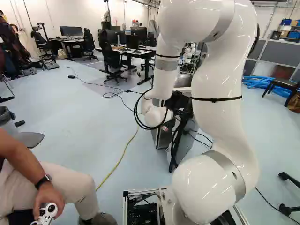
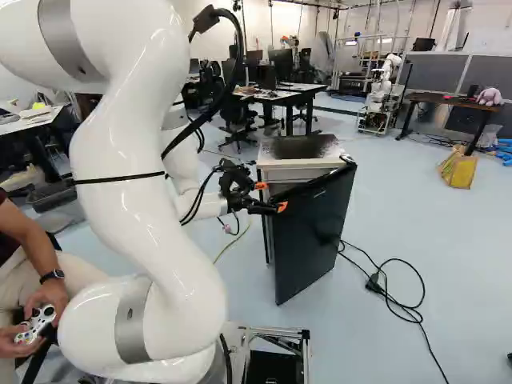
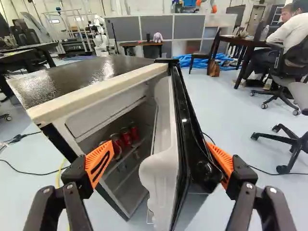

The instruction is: Grab a drink from the fridge

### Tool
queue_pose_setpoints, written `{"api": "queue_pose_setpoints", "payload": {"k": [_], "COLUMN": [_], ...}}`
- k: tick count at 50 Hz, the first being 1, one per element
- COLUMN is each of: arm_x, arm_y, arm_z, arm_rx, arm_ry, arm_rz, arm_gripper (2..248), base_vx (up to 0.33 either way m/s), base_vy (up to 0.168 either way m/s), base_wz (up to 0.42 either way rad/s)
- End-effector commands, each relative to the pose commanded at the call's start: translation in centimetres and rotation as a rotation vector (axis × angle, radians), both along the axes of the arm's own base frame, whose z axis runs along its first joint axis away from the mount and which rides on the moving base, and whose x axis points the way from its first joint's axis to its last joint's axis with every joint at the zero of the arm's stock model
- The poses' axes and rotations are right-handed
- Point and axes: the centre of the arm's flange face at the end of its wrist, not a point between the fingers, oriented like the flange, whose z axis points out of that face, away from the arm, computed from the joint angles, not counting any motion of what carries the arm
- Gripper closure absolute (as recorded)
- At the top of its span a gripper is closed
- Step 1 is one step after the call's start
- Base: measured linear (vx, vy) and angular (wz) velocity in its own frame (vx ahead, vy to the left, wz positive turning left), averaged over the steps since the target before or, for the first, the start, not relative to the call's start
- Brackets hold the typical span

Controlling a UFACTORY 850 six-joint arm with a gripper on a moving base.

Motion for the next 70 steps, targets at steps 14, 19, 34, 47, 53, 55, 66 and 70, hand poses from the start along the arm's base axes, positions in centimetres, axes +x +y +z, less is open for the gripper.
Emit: {"api": "queue_pose_setpoints", "payload": {"k": [14,19,34,47,53,55,66,70], "arm_x": [-2.9,-3.9,-6.5,-8.0,-8.7,-8.9,-10.1,-10.5], "arm_y": [-0.8,-1.1,-2.5,-4.0,-4.8,-5.0,-6.3,-6.8], "arm_z": [0.2,0.2,0.5,0.8,0.9,1.0,1.2,1.2], "arm_rx": [-0.007,-0.009,-0.023,-0.052,-0.064,-0.069,-0.087,-0.089], "arm_ry": [0.026,0.035,0.050,0.044,0.042,0.041,0.039,0.041], "arm_rz": [-0.011,-0.016,-0.052,-0.103,-0.129,-0.139,-0.190,-0.208], "arm_gripper": [3,3,3,3,3,3,3,3], "base_vx": [0.000,0.000,0.000,0.000,0.000,0.000,0.000,0.000], "base_vy": [0.000,0.000,0.000,0.000,0.000,0.000,0.000,0.000], "base_wz": [0.000,0.000,0.000,0.000,0.000,0.000,0.000,0.000]}}
